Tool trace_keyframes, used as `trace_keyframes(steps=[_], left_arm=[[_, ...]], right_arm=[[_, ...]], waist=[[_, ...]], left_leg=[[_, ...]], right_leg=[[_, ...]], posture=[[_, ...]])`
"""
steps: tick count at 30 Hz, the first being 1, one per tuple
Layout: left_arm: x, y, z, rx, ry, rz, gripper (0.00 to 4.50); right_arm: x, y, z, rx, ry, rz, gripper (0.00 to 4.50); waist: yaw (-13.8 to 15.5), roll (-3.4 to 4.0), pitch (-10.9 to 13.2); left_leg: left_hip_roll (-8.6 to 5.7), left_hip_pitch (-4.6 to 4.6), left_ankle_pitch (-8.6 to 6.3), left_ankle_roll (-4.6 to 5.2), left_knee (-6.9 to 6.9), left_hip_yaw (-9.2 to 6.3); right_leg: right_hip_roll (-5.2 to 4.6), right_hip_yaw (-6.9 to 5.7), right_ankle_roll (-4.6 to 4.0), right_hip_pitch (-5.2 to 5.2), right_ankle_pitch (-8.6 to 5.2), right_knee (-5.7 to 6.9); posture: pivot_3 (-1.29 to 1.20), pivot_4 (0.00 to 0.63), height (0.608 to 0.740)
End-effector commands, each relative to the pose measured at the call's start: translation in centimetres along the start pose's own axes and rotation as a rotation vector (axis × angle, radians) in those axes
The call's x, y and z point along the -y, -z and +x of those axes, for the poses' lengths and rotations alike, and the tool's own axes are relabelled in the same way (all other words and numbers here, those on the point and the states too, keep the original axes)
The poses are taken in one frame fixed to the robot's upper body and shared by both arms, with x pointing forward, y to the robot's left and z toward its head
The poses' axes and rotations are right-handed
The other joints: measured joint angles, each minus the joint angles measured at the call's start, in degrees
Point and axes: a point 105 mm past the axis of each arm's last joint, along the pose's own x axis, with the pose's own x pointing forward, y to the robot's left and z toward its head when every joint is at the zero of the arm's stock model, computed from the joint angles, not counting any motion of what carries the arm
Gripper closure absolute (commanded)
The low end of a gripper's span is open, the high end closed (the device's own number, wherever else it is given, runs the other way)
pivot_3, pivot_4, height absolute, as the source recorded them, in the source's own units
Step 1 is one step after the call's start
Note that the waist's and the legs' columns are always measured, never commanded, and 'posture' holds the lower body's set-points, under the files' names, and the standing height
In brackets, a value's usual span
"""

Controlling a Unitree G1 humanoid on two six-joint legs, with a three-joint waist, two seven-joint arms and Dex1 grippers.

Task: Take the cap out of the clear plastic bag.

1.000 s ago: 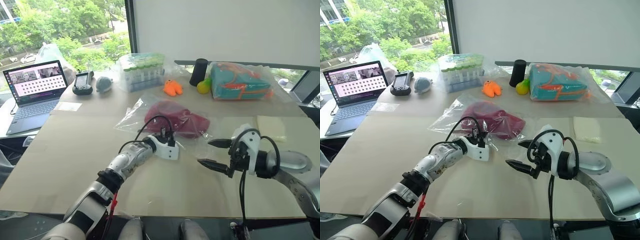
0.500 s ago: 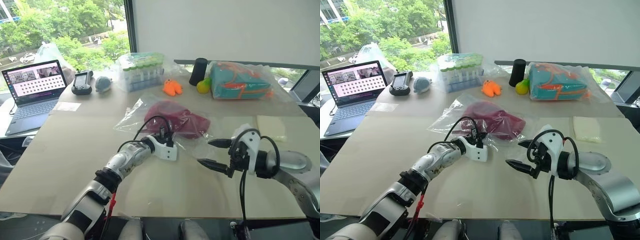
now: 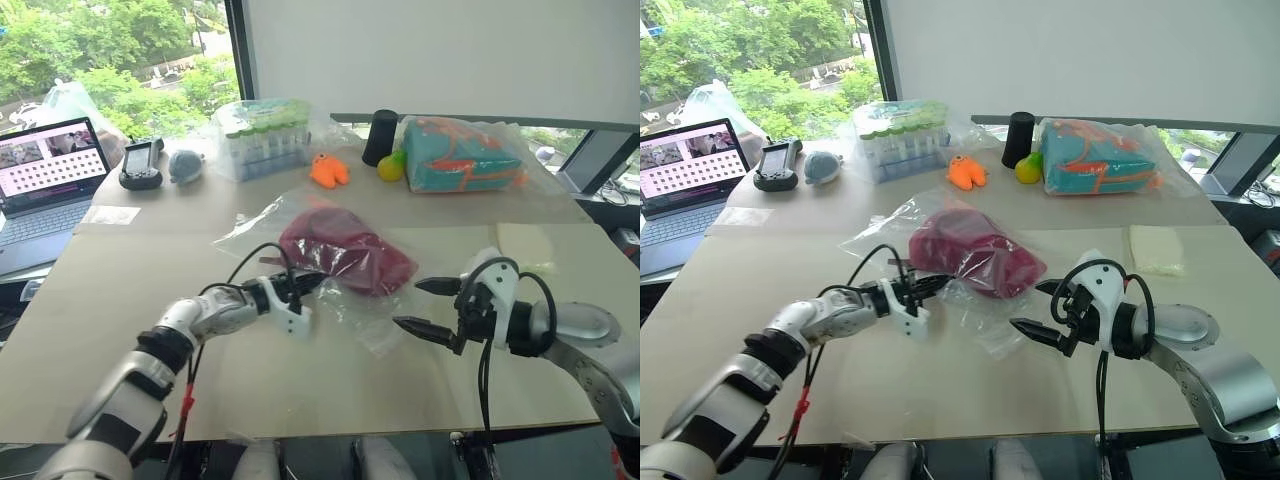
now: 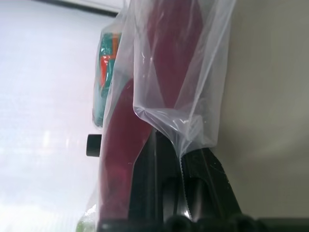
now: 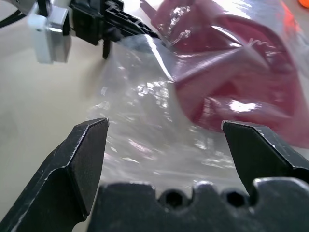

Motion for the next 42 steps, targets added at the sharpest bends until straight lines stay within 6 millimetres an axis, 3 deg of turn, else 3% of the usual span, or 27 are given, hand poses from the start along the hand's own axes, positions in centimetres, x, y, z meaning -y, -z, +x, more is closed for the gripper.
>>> trace_keyframes(steps=[1, 6, 11, 17, 23, 27, 31, 36, 37, 42], left_arm=[[-0.1, 1.5, -3.6, 0.028, 0.029, 0.048, 4.47], [-1.4, 2.8, -6.0, 0.048, -0.003, 0.093, 4.47], [-0.7, 3.6, -6.9, 0.118, 0.05, 0.294, 4.47], [-0.2, 5.9, -6.2, 0.111, 0.118, 0.651, 4.47], [-0.5, 4.8, -5.1, 0.242, 0.071, 0.738, 4.47], [-1.5, 5.3, -4.2, 0.168, 0.034, 0.719, 4.47], [-1.5, 5.7, -4.2, 0.111, 0.046, 0.658, 3.4], [-1.8, 6.5, -4.9, 0.016, 0.033, 0.599, 1.5], [-1.7, 6.8, -5.3, -0.014, 0.035, 0.566, 1.29], [-1.5, 6.9, -7.0, -0.081, 0.021, 0.392, 1.29]], right_arm=[[0.1, -1.1, -0.3, 0.035, 0.015, -0.036, 0.0], [0.2, -1.1, -0.2, 0.037, 0.022, -0.034, 0.0], [0.1, -0.9, -0.2, 0.036, 0.031, -0.031, 0.0], [-0.2, -0.8, -0.3, 0.037, 0.042, -0.022, 0.0], [-0.2, -0.7, -0.5, 0.032, 0.058, -0.019, 0.0], [-0.3, -0.6, -0.5, 0.032, 0.064, -0.017, 0.0], [-0.3, -0.6, -0.5, 0.03, 0.069, -0.018, 0.0], [-0.2, -0.5, -0.3, 0.029, 0.06, -0.019, 0.0], [-0.2, -0.6, -0.2, 0.029, 0.054, -0.019, 0.0], [0.0, -0.6, 0.0, 0.03, 0.039, -0.022, 0.0]], waist=[[-0.27, -0.18, 0.17], [0.17, -0.43, 0.38], [1.96, -0.62, 0.48], [3.14, -0.66, 0.5], [2.91, -0.67, 0.5], [3.03, -0.7, 0.52], [3.03, -0.79, 0.57], [2.9, -0.82, 0.59], [2.85, -0.82, 0.59], [2.61, -0.82, 0.59]], left_leg=[[0.0, 0.0, 0.0, 0.0, 0.0, 0.0], [-0.04, -0.27, 0.0, -0.01, 0.0, 0.01], [-0.15, -1.07, 0.0, -0.01, 0.12, 0.0], [-0.21, -1.07, -0.02, -0.05, 0.14, 0.01], [-0.18, -1.04, -0.02, -0.07, 0.16, 0.01], [-0.2, -1.09, -0.02, -0.07, 0.16, 0.01], [-0.19, -1.12, -0.02, -0.07, 0.16, 0.01], [-0.19, -1.12, -0.02, -0.07, 0.16, 0.01], [-0.19, -1.11, -0.02, -0.07, 0.16, 0.01], [-0.18, -1.09, -0.02, -0.07, 0.16, 0.01]], right_leg=[[0.0, 0.0, 0.0, -0.01, 0.0, -0.01], [-0.05, -0.03, 0.02, -0.26, 0.01, -0.01], [-0.09, -0.04, 0.03, -1.03, 0.16, 0.04], [-0.09, -0.06, 0.17, -1.04, 0.08, 0.05], [-0.06, -0.05, 0.17, -1.05, 0.08, 0.12], [-0.08, -0.05, 0.16, -1.06, 0.09, 0.1], [-0.08, -0.05, 0.14, -1.08, 0.1, 0.09], [-0.08, -0.04, 0.03, -1.08, 0.16, 0.1], [-0.08, -0.04, -0.04, -1.08, 0.21, 0.1], [-0.07, -0.04, -0.27, -1.08, 0.34, 0.12]], posture=[[0.0, 0.15, 0.74], [0.0, 0.15, 0.74], [0.0, 0.15, 0.74], [0.0, 0.15, 0.74], [0.0, 0.15, 0.74], [0.0, 0.15, 0.74], [0.0, 0.15, 0.74], [0.0, 0.15, 0.74], [0.0, 0.15, 0.74], [0.0, 0.15, 0.74]])
